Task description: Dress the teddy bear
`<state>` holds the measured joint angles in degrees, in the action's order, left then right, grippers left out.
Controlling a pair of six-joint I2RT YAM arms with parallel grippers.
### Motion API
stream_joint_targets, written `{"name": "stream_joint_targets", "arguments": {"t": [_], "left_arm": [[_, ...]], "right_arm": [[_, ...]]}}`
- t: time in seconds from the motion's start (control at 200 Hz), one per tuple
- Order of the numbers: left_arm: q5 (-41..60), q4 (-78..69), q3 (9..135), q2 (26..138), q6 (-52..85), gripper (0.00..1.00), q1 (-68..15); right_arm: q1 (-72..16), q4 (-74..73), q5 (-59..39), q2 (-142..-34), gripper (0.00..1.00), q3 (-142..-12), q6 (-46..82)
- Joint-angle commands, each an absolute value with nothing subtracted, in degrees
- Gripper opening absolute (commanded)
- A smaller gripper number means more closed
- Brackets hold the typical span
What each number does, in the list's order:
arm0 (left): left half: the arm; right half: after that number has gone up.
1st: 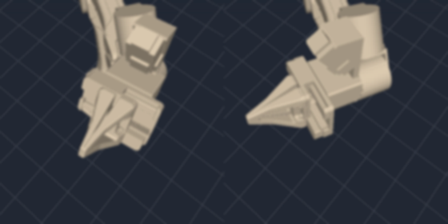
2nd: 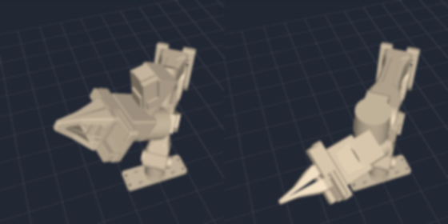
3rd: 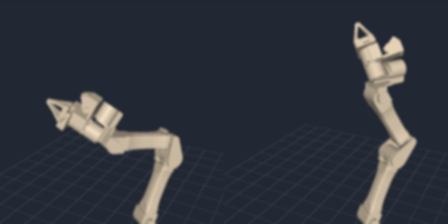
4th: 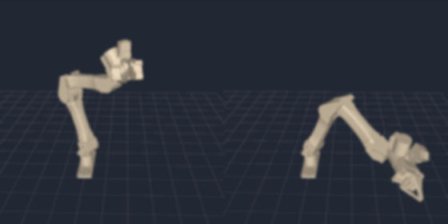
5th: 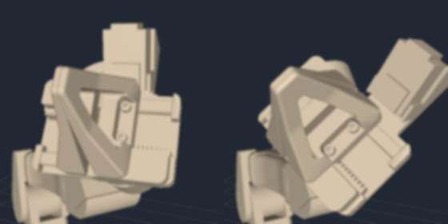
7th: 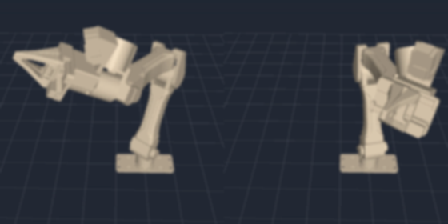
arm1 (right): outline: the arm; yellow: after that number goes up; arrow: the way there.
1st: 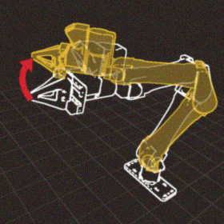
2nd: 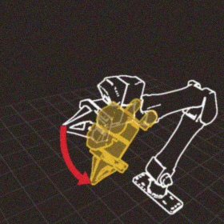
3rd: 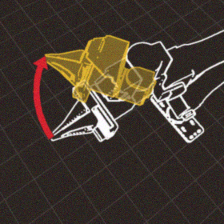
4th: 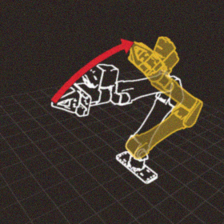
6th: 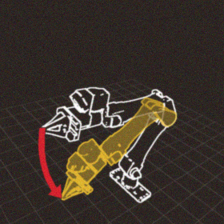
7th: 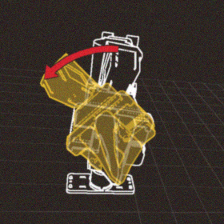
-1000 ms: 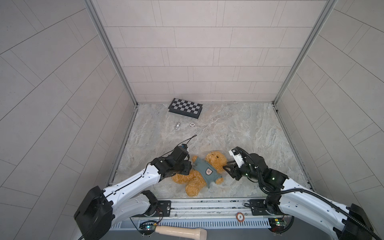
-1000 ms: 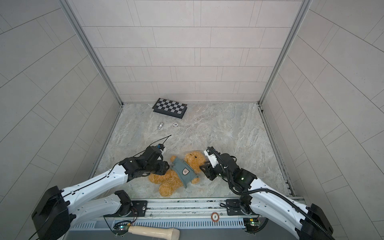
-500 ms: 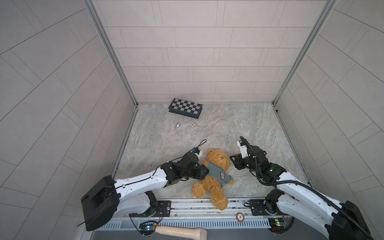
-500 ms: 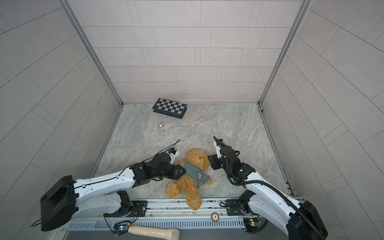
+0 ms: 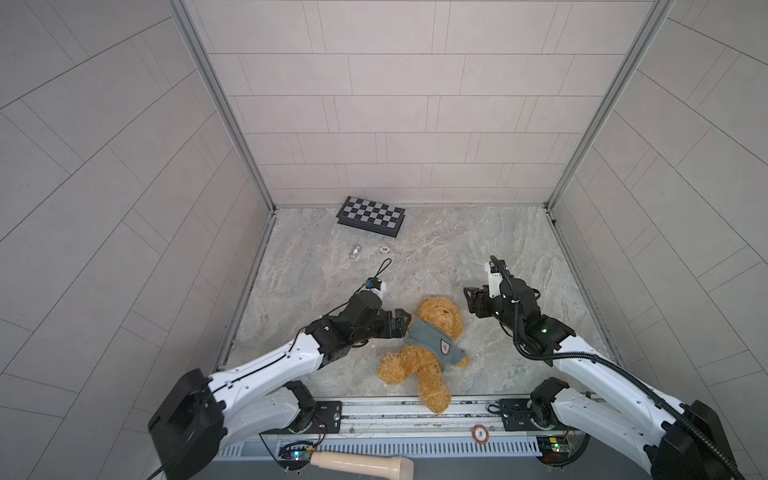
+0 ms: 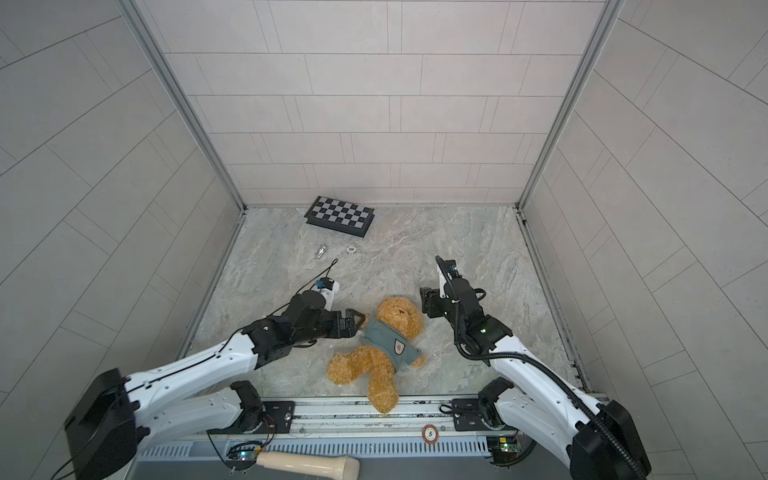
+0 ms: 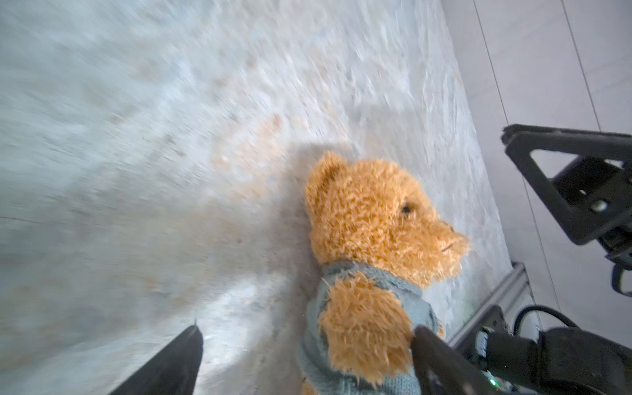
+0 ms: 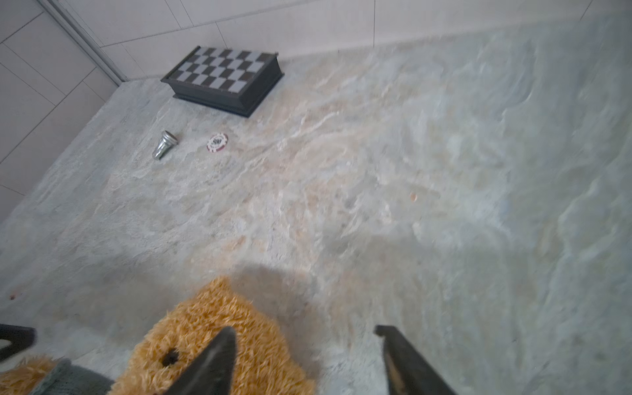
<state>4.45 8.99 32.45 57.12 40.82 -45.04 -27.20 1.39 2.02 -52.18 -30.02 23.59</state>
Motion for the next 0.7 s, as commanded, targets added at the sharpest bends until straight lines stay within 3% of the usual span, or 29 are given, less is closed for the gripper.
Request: {"name": "stream_joint_targets", "arguments": {"t": [0.0, 0.08, 0.175, 0.25, 0.32, 0.456, 0.536, 0.696], "left_arm": [[-7.3, 19.7, 35.2, 50.6, 31.0, 1.0, -42.8], [-16.0, 22.5, 37.3, 48.3, 27.2, 1.0, -40.5], [-35.3, 21.7, 38.8, 48.3, 26.7, 1.0, -39.9], [-42.6, 12.3, 37.7, 50.4, 18.4, 1.0, -38.7], [-50.2, 1.7, 36.1, 53.9, 11.0, 1.0, -37.2], [-55.0, -21.4, 30.2, 59.8, -2.3, 1.0, -31.1], [-51.8, -29.9, 26.5, 62.7, -3.8, 1.0, -25.3], [-43.6, -41.9, 21.3, 69.0, -3.4, 1.0, -18.5]], "right_arm": [[-25.2, -4.2, 10.9, -52.5, 0.99, -32.6, 19.6], [-22.4, -8.1, 13.2, -53.0, 0.99, -32.4, 18.6], [-18.4, -10.9, 19.1, -54.1, 0.99, -31.7, 17.6], [-14.8, -12.0, 25.2, -55.5, 0.99, -31.3, 17.0], [-10.7, -13.6, 24.6, -57.0, 1.0, -30.8, 15.0], [-5.6, -22.9, 23.5, -59.5, 1.0, -26.7, 10.9], [-5.3, -35.0, 21.8, -61.8, 1.0, -21.3, 6.8], [-4.6, -40.4, 19.1, -69.1, 1.0, -20.6, 5.2]]}}
